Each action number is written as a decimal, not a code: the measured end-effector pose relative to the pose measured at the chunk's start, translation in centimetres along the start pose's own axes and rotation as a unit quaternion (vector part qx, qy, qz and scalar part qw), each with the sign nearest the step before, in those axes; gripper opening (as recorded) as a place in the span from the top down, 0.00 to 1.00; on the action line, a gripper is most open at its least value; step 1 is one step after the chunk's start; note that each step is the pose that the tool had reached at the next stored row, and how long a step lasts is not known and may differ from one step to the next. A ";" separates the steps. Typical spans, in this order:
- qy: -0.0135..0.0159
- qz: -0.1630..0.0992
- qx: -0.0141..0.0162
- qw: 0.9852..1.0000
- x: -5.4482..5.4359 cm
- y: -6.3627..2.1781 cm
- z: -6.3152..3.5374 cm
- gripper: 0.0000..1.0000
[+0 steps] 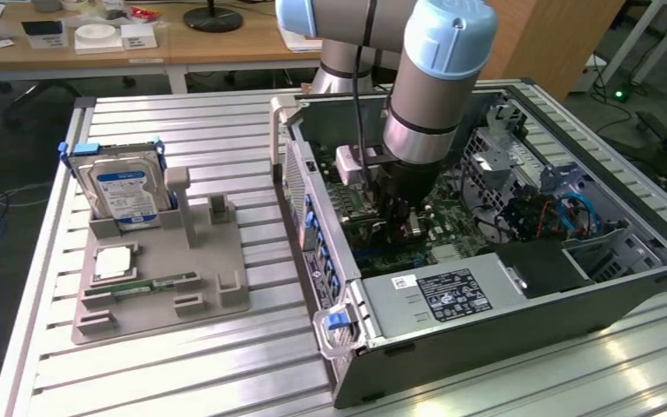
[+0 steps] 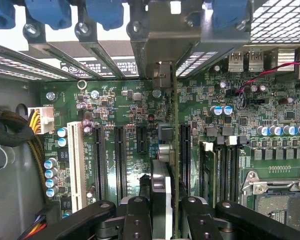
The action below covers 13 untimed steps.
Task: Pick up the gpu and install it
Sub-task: 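Insert the gpu into the slot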
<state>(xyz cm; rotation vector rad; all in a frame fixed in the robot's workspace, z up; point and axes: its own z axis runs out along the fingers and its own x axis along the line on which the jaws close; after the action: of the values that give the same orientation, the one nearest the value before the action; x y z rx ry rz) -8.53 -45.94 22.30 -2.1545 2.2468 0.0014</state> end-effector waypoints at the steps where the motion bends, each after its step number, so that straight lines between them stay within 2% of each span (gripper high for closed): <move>1: 0.000 0.000 0.000 1.000 0.0 0.00 0.08 0.72; 13: 0.000 0.000 0.000 1.000 0.0 0.01 0.43 0.72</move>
<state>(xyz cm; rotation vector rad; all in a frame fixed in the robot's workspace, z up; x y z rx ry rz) -8.53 -45.94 21.86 -2.1549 2.2461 0.0019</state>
